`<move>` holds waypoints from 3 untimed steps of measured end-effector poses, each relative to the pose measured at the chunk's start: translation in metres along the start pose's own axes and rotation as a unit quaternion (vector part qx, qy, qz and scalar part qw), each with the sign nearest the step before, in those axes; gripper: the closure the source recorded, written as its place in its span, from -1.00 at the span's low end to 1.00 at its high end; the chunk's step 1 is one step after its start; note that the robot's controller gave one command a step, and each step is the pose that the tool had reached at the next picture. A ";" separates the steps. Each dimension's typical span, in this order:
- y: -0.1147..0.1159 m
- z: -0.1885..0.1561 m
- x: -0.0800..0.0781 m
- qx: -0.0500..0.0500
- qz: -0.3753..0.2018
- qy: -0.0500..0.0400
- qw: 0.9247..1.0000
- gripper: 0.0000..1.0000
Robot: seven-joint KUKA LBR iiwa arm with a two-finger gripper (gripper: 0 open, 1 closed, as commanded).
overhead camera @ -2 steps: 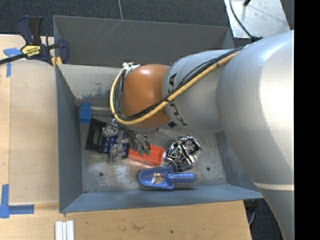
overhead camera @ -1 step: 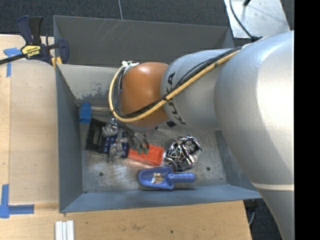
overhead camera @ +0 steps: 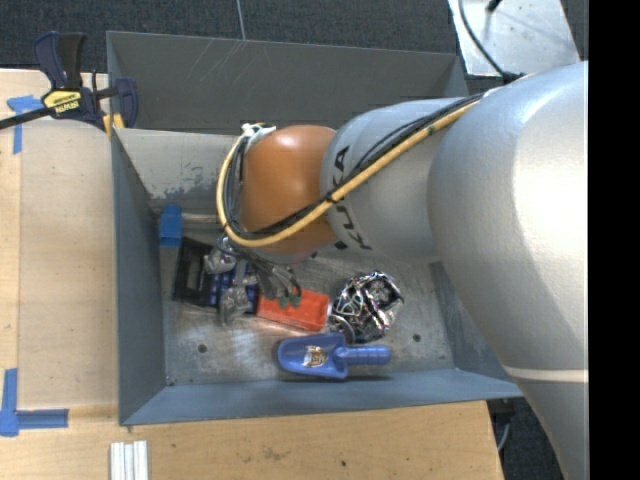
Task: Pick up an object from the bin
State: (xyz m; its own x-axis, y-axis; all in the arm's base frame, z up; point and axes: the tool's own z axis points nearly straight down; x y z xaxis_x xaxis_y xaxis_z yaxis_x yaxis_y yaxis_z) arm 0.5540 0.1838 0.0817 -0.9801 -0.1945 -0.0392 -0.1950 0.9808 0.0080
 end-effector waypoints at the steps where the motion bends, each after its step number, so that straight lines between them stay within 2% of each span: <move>1: 0.000 0.000 0.000 0.000 0.000 0.000 1.000 1.00; 2: 0.000 0.000 0.000 0.000 0.000 0.000 1.000 1.00; 3: -0.008 -0.039 0.016 0.001 -0.135 0.018 0.991 1.00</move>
Offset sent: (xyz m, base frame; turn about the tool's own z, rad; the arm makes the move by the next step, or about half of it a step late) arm -0.0212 -0.0028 0.0030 0.0611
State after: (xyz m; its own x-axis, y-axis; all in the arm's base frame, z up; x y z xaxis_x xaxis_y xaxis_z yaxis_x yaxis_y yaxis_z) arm 0.5385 0.1718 0.1204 -0.8934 -0.4493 -0.0032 -0.4493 0.8934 0.0002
